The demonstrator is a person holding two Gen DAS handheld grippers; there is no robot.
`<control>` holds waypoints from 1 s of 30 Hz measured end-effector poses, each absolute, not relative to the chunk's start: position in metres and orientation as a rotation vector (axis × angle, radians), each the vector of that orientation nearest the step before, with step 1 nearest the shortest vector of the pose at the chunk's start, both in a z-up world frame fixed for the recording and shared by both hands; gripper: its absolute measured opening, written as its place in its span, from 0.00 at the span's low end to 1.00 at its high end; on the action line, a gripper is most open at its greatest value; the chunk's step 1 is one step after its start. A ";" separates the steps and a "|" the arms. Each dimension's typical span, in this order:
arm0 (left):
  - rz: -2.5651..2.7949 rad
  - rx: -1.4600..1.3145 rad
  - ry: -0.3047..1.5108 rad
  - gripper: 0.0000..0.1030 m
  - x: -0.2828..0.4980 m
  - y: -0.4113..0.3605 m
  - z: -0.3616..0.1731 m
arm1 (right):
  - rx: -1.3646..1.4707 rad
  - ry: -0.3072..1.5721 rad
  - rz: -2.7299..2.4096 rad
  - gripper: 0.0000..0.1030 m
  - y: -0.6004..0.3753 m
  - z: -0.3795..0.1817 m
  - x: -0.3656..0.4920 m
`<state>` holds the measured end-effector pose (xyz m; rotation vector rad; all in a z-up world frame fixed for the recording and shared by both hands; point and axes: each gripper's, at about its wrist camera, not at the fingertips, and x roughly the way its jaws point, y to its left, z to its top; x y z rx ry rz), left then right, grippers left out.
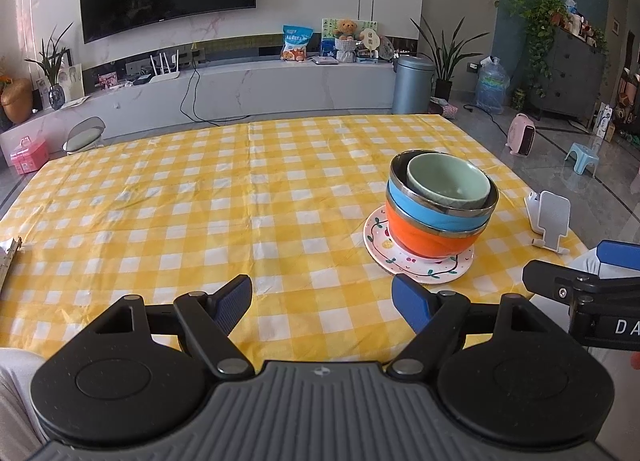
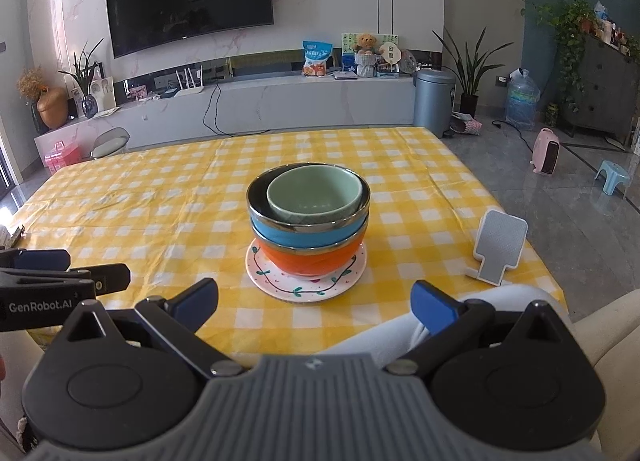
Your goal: Organize plates and bowls
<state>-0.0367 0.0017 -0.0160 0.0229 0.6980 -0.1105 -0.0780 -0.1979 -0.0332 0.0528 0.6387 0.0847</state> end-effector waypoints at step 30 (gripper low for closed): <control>-0.100 0.020 0.695 0.91 -0.040 0.001 -0.013 | 0.055 0.633 0.097 0.97 -0.196 -0.033 -0.083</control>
